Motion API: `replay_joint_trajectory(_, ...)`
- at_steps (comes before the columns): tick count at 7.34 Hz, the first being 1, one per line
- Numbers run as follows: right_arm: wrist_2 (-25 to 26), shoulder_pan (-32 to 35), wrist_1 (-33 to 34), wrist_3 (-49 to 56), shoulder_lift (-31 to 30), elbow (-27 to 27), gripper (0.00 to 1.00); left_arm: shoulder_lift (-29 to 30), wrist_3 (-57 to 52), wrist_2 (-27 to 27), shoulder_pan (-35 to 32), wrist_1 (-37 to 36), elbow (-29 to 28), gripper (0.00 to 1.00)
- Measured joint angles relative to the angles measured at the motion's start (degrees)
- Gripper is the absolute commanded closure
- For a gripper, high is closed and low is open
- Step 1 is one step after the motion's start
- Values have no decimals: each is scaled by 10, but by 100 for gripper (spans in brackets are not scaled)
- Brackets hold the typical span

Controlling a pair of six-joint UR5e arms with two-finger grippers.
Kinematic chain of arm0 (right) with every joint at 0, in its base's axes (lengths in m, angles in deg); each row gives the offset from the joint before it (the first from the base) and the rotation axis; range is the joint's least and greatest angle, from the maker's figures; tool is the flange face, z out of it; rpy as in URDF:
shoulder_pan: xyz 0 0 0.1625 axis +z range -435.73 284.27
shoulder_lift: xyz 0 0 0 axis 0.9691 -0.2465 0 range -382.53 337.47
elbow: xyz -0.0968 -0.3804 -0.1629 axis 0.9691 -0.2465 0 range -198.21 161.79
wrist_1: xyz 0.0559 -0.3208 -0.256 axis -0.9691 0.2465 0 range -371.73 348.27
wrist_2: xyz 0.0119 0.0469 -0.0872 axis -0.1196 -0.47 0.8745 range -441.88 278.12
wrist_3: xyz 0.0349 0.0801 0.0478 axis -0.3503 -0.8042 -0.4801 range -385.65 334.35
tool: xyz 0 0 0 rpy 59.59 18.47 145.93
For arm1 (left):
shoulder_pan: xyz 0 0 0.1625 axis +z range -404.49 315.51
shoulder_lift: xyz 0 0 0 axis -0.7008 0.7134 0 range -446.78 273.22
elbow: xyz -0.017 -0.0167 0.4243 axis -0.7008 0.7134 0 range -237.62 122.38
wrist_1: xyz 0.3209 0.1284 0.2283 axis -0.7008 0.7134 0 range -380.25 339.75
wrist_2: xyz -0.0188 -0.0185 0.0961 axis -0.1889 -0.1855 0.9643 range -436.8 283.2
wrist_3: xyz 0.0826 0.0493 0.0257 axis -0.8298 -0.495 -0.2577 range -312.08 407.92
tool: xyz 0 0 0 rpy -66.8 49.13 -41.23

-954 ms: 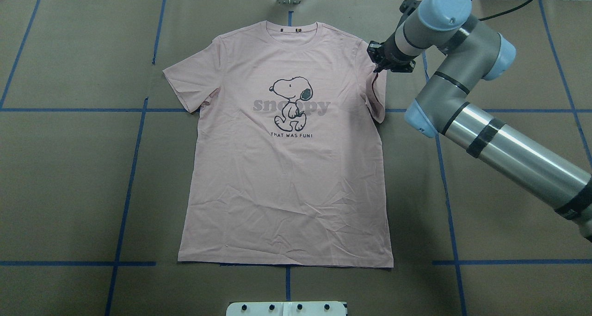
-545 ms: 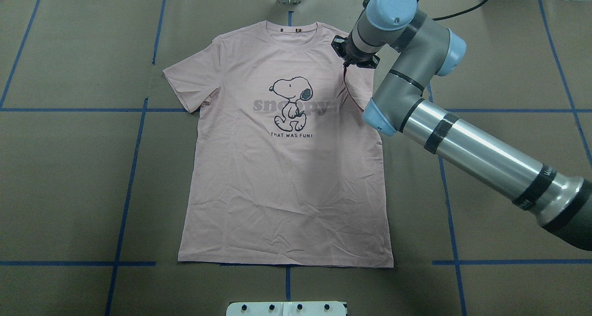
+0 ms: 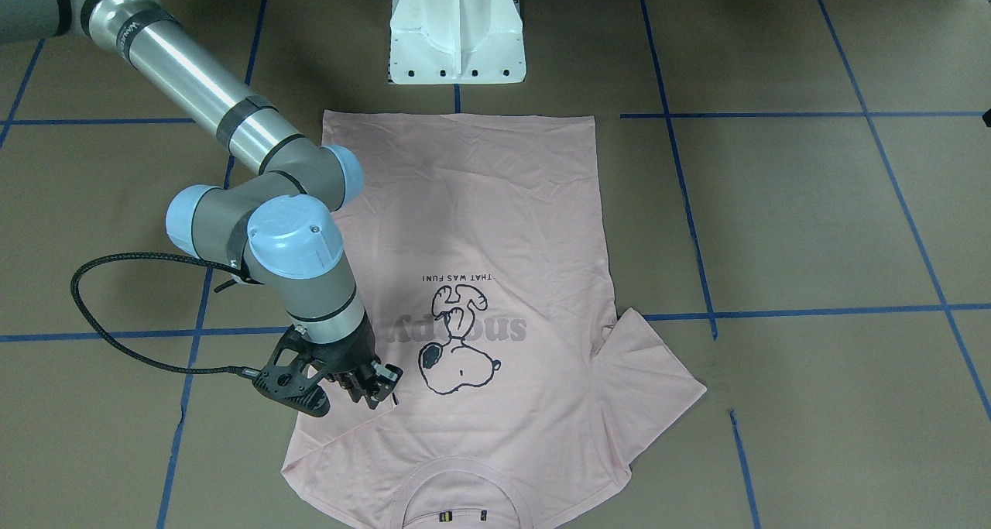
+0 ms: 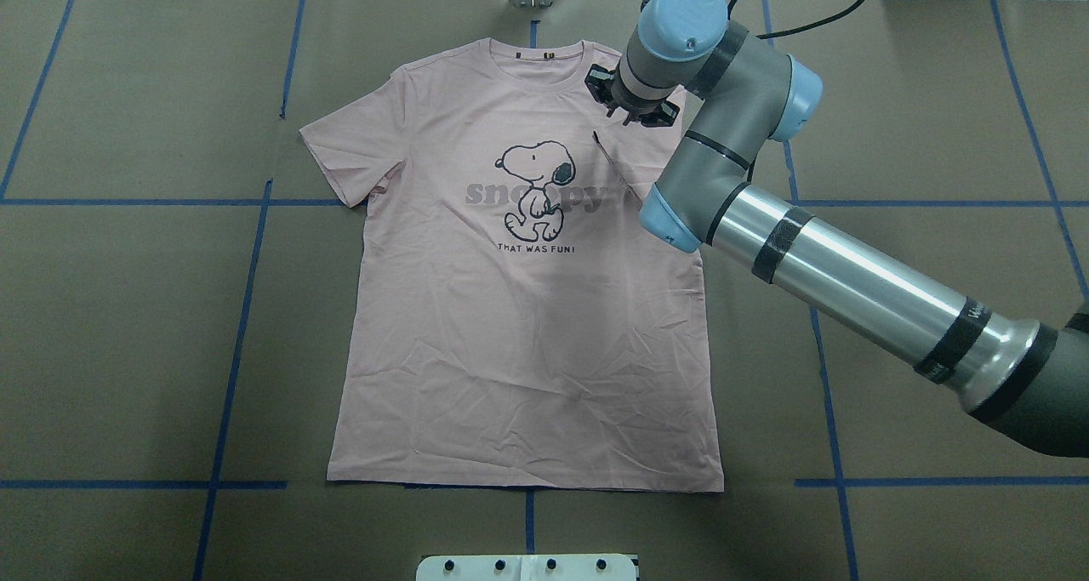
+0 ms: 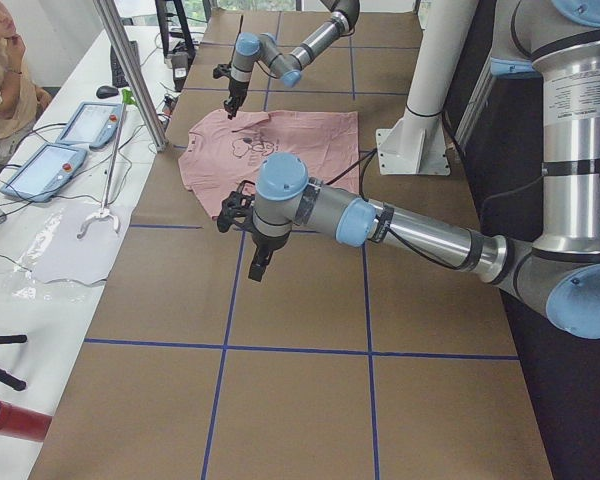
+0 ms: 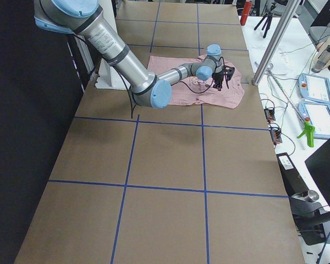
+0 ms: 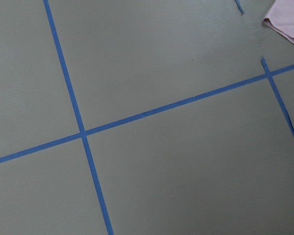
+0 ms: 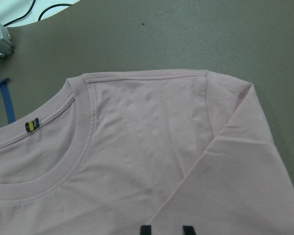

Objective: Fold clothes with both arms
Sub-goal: 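Move the right gripper to the shoulder seam while the left arm reaches in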

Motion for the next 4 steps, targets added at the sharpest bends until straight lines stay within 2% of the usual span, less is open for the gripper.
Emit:
replay_joint_trajectory(1, -1, 1, 0, 0, -2, 15, 0, 42, 83, 0, 37, 50, -36, 1)
replay_joint_trajectory(2, -7, 3, -1, 0, -17, 46, 0, 107, 159, 7, 86, 93, -96, 1)
replay_joint_trajectory(4, -34, 11, -2, 2, -88, 139, 0, 248, 274, 84, 193, 130, -228, 2)
